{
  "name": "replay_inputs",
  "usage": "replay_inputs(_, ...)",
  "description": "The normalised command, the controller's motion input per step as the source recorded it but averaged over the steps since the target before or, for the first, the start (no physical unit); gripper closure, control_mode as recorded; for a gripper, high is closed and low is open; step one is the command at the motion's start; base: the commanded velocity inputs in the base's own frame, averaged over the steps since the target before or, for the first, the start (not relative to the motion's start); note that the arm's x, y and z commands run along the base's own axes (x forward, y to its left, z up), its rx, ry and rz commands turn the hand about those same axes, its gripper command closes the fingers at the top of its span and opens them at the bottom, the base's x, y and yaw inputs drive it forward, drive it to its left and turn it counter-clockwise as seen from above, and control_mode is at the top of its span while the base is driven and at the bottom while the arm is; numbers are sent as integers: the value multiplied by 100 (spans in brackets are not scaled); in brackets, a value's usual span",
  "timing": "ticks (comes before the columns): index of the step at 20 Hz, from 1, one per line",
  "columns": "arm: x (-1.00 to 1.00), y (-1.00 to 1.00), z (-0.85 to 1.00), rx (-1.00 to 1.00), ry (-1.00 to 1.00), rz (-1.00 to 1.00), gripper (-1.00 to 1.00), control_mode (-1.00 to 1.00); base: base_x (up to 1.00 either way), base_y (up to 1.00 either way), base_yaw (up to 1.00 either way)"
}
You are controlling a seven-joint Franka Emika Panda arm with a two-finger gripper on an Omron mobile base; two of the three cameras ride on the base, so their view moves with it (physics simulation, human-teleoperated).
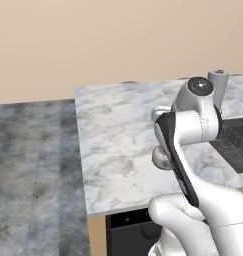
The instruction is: Pick the kettle and mug and place them in the sink. Then turn on the water.
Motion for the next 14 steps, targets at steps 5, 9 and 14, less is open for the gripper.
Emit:
replay_inputs(5,57,-3,0,16,8,-7,-100,-100,0,0,0)
replay_inputs(9,48,0,-13,6,8,-12,-100,-100,0,0,0)
replay_inputs(14,43,0,-16,0,12,-16,-100,-100,0,0,0)
